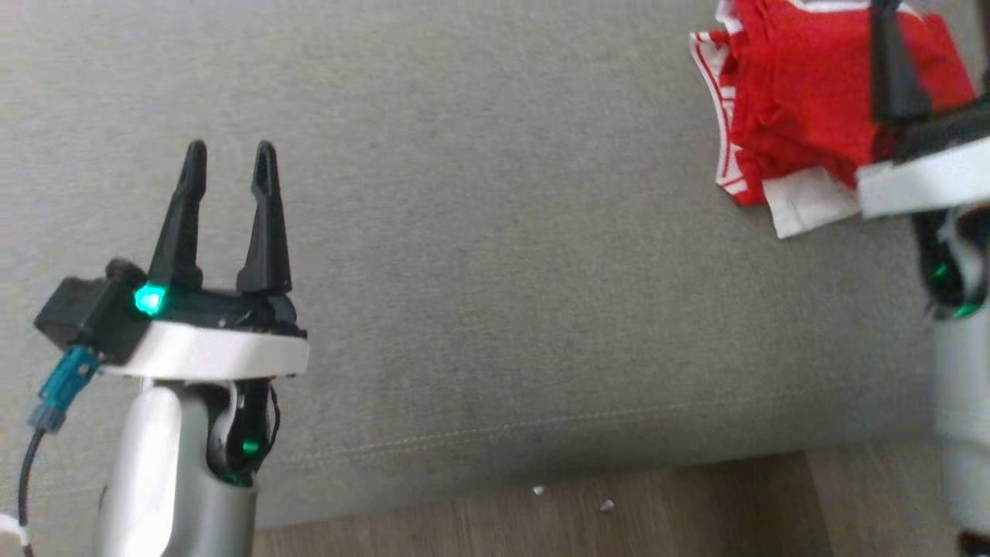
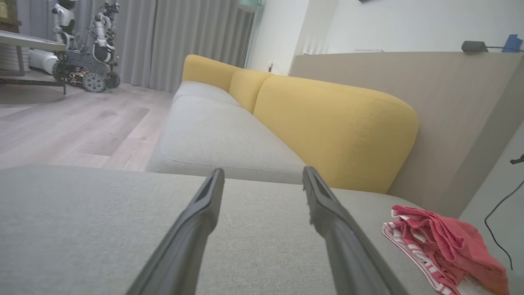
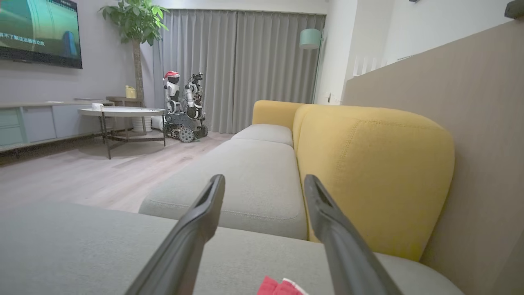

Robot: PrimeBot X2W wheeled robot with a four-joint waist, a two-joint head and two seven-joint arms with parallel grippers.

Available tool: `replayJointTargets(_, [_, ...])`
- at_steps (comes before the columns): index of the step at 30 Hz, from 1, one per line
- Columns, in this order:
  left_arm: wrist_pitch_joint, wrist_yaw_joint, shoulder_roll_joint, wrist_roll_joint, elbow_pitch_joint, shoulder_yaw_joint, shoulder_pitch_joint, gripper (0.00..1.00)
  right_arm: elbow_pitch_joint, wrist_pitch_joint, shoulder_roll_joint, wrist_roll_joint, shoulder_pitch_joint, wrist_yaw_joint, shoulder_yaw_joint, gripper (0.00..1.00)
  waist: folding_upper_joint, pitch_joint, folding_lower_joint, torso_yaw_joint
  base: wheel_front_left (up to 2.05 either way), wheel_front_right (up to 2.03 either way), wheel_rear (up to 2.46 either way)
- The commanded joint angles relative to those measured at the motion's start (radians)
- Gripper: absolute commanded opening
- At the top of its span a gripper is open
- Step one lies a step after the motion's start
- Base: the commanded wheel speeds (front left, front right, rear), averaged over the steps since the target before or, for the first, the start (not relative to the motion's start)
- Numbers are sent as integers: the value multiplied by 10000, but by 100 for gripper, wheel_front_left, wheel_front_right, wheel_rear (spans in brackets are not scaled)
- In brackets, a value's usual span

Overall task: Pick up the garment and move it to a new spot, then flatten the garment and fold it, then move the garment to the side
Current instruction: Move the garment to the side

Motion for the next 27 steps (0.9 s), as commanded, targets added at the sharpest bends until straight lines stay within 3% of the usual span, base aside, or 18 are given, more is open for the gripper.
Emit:
replayJointTargets(1, [-51, -63, 70, -66, -327, 390, -35, 100, -449, -146, 183, -108, 238, 17, 24, 100, 0, -331, 1, 328, 0, 0, 0])
replayJointTargets(13, [-51, -11, 66, -284, 140, 235, 926, 100, -119, -1302, 1741, -1285, 2402, 17, -201, 100, 0, -1084, 1, 904, 0, 0, 0])
replayJointTargets(27, [-51, 142, 65, -150, 346, -28, 1522, 100, 612, -2113, 2493, -2011, 3419, 17, -361, 100, 0, -1537, 1, 1059, 0, 0, 0])
